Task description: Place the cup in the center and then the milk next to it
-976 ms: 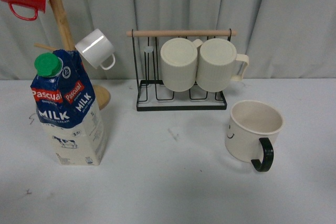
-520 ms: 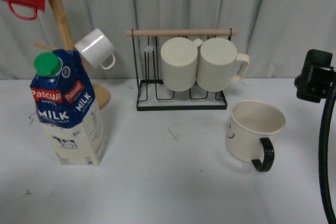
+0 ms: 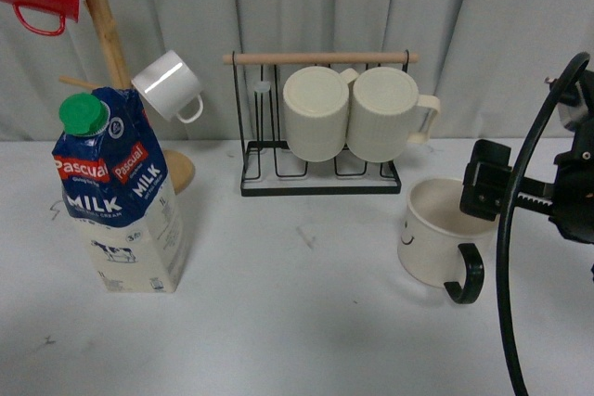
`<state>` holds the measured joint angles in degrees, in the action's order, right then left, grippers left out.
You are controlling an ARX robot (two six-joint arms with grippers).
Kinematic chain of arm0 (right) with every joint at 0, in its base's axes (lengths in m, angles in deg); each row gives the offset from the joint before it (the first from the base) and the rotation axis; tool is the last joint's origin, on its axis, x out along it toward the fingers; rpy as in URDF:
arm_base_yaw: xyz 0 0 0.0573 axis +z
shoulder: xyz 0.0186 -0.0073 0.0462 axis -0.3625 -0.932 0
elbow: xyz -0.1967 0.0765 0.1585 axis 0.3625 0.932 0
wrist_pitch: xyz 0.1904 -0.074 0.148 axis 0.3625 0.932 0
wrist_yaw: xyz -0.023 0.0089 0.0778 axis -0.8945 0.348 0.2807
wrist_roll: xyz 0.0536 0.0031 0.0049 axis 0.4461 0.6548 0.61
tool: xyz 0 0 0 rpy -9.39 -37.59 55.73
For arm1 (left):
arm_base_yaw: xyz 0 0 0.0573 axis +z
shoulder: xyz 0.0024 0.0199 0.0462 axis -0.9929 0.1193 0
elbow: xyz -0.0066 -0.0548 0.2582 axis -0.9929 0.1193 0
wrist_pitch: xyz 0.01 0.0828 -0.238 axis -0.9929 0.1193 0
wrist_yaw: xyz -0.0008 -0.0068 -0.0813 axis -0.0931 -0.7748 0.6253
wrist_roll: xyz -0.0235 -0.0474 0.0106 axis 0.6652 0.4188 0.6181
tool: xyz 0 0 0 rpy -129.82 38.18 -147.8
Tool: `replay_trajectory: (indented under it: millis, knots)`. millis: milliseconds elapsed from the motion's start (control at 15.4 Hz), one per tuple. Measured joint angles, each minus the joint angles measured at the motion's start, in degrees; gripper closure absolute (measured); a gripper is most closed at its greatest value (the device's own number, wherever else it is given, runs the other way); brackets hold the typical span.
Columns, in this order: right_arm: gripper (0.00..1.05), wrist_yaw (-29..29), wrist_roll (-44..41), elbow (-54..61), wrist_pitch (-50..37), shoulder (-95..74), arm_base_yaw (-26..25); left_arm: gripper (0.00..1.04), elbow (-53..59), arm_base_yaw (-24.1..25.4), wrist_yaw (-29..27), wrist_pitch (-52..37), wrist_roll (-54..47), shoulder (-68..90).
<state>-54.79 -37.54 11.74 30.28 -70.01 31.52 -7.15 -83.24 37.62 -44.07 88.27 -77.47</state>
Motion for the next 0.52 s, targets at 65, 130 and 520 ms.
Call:
replay_trajectory:
  millis: [65, 130, 520]
  knots:
    - [0.06, -0.04, 0.63, -0.55, -0.87, -1.29, 0.24, 0.07, 0.0, 0.0, 0.0, 0.0, 0.0, 0.0]
    - [0.06, 0.0, 1.16, -1.25, -1.18, -2.4, 0.37, 0.07, 0.0, 0.0, 0.0, 0.02, 0.02, 0.0]
    - [0.06, -0.7, 2.47, -5.88, -0.66, -6.99, 0.66, 0.07, 0.0, 0.0, 0.0, 0.0, 0.02, 0.0]
